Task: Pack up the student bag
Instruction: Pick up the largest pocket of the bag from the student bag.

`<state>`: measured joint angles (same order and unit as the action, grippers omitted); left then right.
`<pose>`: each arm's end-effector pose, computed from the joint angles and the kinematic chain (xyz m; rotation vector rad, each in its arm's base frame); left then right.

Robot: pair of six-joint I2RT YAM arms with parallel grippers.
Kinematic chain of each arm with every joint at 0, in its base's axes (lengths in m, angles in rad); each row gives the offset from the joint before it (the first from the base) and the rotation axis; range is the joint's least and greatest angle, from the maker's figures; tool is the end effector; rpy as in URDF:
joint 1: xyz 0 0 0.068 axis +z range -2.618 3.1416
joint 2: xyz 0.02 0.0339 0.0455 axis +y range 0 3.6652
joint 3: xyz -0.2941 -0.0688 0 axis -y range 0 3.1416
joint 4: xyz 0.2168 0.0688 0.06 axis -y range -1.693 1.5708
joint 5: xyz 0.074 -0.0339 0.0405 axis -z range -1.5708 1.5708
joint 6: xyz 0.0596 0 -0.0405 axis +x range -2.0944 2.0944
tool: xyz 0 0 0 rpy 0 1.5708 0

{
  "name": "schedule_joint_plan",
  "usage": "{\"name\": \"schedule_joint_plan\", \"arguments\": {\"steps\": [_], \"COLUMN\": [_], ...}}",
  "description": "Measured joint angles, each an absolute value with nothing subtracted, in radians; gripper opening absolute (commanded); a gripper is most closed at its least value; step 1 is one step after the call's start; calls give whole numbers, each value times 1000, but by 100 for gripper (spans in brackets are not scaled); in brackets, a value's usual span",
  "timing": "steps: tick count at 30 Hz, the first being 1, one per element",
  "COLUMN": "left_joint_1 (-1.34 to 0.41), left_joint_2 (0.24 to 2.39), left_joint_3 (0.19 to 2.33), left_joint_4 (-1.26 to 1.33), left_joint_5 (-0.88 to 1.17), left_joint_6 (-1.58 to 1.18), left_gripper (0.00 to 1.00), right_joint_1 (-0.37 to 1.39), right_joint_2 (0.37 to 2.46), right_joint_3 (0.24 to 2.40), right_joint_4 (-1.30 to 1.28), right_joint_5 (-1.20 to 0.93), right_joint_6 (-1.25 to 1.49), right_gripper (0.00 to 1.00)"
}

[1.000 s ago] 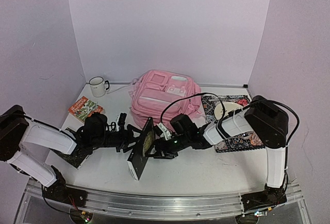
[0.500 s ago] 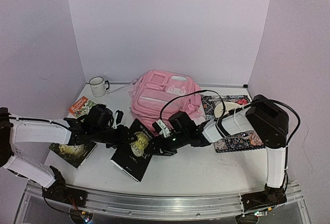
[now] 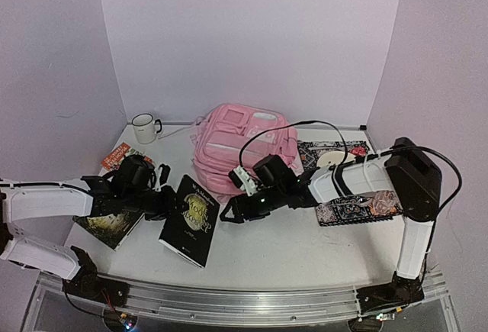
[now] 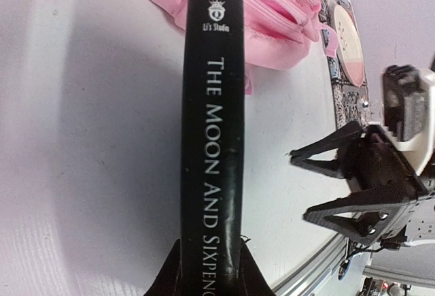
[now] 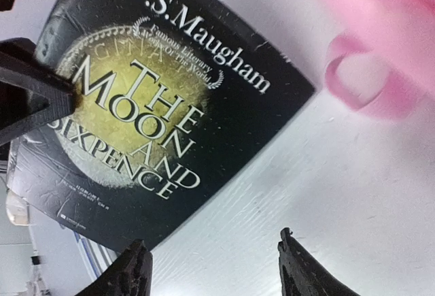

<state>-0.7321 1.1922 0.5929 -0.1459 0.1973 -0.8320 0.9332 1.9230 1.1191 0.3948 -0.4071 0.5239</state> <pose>0.1569 -0.1567 0.2242 -0.0167 2.5239 -0.9553 0.2389 0.3621 0.2239 -0.7342 2.0801 1.2919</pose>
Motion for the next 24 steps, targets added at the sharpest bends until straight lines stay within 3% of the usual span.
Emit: {"name": "schedule_joint_plan", "arguments": {"steps": [11,17,24], "left_joint_1": [-556,-455,-435], "left_joint_2": [1123,1152,1182], "left_joint_3": [543,519,519], "left_joint_4": [-63,29,68], "left_joint_5": [310,406,474], "left_joint_6": [-840,-855,-863], "left_gripper": [0,0,0], "right_joint_1": [882,881,879], "right_joint_2": [1840,1948,2090], "right_joint_3": [1320,1453,1573], "right_joint_4": [162,125,105], "right_joint_5": [-10,140,169], "right_joint_6": [41,-135,-248], "right_gripper": [65,63,62]}}
